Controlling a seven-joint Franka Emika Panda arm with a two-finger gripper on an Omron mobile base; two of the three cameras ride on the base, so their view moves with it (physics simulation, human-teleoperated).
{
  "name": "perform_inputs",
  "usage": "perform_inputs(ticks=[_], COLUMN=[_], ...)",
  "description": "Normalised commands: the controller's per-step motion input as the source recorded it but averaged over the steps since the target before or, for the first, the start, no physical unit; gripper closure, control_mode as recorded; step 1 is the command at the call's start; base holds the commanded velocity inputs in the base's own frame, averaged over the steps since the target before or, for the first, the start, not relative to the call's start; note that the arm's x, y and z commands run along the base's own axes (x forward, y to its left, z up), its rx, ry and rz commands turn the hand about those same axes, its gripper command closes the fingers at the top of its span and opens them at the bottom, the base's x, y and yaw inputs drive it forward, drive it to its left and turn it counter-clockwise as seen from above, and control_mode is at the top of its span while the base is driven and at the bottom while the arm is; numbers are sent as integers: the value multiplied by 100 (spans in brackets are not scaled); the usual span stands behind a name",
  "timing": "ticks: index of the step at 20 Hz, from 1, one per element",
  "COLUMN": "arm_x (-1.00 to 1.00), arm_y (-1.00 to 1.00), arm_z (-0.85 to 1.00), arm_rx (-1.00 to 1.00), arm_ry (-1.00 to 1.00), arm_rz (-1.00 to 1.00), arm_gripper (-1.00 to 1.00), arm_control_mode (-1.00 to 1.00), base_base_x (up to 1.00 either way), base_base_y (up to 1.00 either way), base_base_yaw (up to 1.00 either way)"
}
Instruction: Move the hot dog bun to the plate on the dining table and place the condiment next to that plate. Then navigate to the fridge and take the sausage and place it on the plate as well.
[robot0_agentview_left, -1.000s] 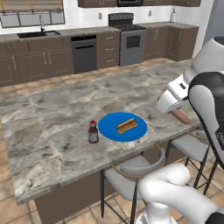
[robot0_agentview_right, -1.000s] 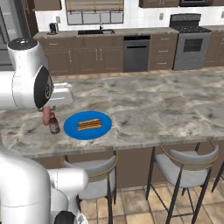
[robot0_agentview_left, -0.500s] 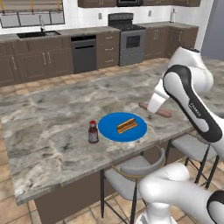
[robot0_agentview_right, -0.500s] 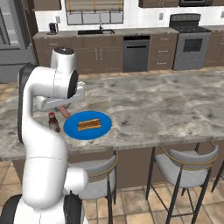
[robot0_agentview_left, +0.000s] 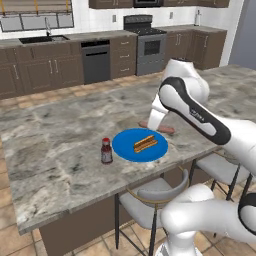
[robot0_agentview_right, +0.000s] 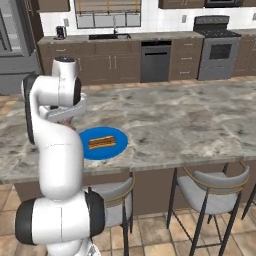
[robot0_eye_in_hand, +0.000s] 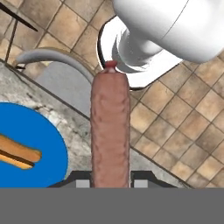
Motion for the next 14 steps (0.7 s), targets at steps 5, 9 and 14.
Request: perform_inputs(ticks=[5, 9, 14], arm_x=[45, 63, 0], arm_y=[-14, -11, -19], arm_z=[-8, -33, -8], arm_rx=[-9, -6, 0], arm_ry=[-6, -1, 2], arm_rz=[47, 20, 14], arm_gripper=[100, 100, 100], arm_control_mode=[-100, -100, -100], base_base_x=[0, 0, 0], base_base_y=[0, 0, 0], base_base_yaw=[0, 0, 0])
